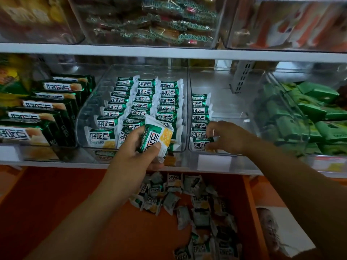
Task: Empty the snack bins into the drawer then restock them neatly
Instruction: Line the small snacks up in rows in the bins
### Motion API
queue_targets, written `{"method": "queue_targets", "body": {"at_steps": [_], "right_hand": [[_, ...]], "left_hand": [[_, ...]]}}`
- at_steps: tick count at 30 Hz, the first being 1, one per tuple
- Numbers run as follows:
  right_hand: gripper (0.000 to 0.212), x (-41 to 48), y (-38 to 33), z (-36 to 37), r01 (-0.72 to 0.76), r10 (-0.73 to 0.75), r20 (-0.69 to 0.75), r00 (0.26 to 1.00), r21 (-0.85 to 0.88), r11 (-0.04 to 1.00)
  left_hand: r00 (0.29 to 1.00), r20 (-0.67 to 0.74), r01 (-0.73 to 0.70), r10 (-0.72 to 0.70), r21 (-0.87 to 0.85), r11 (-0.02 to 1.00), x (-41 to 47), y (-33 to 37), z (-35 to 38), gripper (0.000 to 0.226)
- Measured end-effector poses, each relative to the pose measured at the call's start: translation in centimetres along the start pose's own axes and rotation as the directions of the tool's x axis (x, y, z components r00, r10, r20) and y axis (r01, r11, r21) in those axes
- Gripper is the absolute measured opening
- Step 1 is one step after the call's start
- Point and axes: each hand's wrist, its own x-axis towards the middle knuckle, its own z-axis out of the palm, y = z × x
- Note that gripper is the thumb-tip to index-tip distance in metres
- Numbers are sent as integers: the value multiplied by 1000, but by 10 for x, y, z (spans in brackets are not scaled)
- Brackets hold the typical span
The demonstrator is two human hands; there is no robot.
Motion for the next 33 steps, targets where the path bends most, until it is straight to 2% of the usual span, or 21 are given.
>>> {"method": "queue_targets", "body": {"at_steps": [5, 7, 9, 10, 12, 13, 14, 15, 16, 17, 19, 20, 22, 24, 26, 27, 29, 31, 33], "right_hand": [[27, 8, -3, 9, -13, 18, -81, 997, 56, 998], [28, 9, -1, 9, -9, 11, -63, 998, 31, 999], [29, 5, -3, 0, -55, 55, -11, 998, -8, 998], [30, 1, -7, -8, -84, 83, -30, 996, -36, 996], [21, -13, -21, -26, -60, 44, -249, 967, -57, 997], [13, -24, -33, -34, 6, -3, -365, 931, 9, 1000], [9, -37, -48, -41, 83, -17, -416, 909, 142, 986], [9, -51, -65, -44, 154, -23, -385, 923, 315, 937], [14, -64, -79, -43, 192, -51, -292, 955, 475, 859], [25, -74, -89, -39, 184, -96, -184, 978, 563, 805], [42, -86, -96, -28, 165, -162, -58, 985, 593, 788], [41, -87, -95, -24, 171, -173, -55, 983, 598, 783], [28, -84, -87, -29, 184, -122, -140, 983, 653, 735], [21, -79, -71, -41, 172, 4, -240, 971, 708, 685], [22, -72, -50, -51, 125, 90, -280, 956, 664, 737], [26, -68, -39, -53, 71, 103, -244, 964, 611, 788], [32, -60, -25, -50, -60, 111, -71, 991, 506, 860], [29, -49, -20, -39, -134, 113, 73, 991, 429, 893], [23, -37, -18, -28, -115, 94, 83, 992, 303, 946]], "left_hand": [[1000, 0, 0, 0, -29, 1000, 4, 1, -3, 41], [1000, 14, 12, -11, -27, 1000, 3, 2, -3, 38], [999, 38, -3, 4, -25, 1000, 0, 4, -2, 32], [999, 52, -13, 14, -7, 1000, -1, 5, -2, 33], [996, 81, -28, 22, 81, 996, -2, 7, -2, 35], [995, 93, -35, 26, 100, 994, -4, 9, -2, 34], [993, 109, -44, 33, 103, 994, -5, 10, -2, 32], [990, 131, -60, 46, 108, 992, -7, 12, -1, 30], [987, 152, -77, 57, 130, 989, -7, 13, 0, 28], [983, 170, -93, 67, 154, 984, -9, 14, 2, 26], [976, 203, -119, 79, 195, 974, -10, 16, 6, 26], [972, 219, -129, 82, 210, 969, -10, 15, 8, 30], [969, 223, -166, 108, 259, 952, -8, 10, 10, 38], [958, 206, -275, 201, 454, 848, -4, 3, 7, 41], [923, 208, -376, 324, 664, 646, 1, -3, 2, 42], [908, 216, -397, 358, 713, 578, 5, -7, -1, 41], [899, 222, -407, 376, 740, 535, 11, -15, -4, 38], [881, 216, -427, 421, 746, 512, 18, -23, -5, 31], [864, 196, -439, 463, 744, 503, 23, -27, -5, 23]]}}
